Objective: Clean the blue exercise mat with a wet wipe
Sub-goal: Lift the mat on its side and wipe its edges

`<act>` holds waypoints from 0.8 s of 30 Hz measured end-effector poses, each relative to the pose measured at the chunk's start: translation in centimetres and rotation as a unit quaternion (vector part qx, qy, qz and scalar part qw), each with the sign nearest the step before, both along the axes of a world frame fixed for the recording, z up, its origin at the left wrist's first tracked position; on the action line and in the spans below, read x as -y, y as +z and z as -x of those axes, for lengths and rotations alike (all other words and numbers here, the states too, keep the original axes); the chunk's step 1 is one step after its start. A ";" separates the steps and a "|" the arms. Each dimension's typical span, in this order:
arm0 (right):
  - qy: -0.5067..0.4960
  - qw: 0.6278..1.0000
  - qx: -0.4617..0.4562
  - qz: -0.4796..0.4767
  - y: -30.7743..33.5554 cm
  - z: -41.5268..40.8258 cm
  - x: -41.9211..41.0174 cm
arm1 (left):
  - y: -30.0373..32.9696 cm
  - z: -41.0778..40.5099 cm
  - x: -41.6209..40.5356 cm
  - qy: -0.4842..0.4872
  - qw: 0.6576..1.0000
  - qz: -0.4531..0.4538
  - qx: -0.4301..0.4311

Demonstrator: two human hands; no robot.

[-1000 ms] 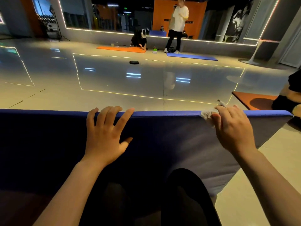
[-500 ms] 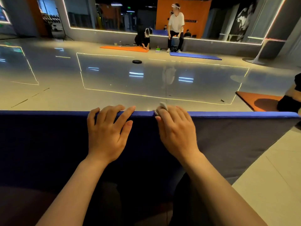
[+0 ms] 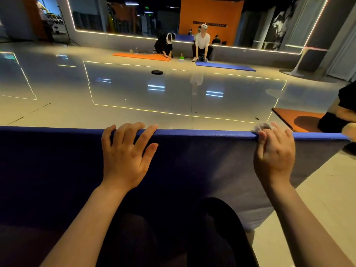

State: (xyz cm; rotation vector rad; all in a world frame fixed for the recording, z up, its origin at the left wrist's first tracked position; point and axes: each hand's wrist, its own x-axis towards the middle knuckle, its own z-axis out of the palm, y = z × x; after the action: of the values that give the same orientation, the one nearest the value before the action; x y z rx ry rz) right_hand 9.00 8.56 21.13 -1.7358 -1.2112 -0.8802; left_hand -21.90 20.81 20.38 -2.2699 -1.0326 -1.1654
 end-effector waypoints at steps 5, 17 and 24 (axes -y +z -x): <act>0.122 0.992 0.039 -0.014 0.5 11.3 -5.4 | 0.1 -0.2 -0.1 0.005 1.000 0.006 -0.006; 0.176 0.942 0.234 0.164 2.9 11.6 -6.0 | 1.0 11.2 -1.5 0.124 0.987 0.103 0.016; 0.209 0.924 0.204 0.245 6.3 8.3 -5.7 | 3.7 8.1 -1.6 0.083 0.995 0.040 0.024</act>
State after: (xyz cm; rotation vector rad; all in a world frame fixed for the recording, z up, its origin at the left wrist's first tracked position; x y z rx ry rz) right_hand 0.71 14.27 27.43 -1.5967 -2.1371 -0.7329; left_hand -30.05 22.43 24.07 -2.1772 -1.2821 -1.1335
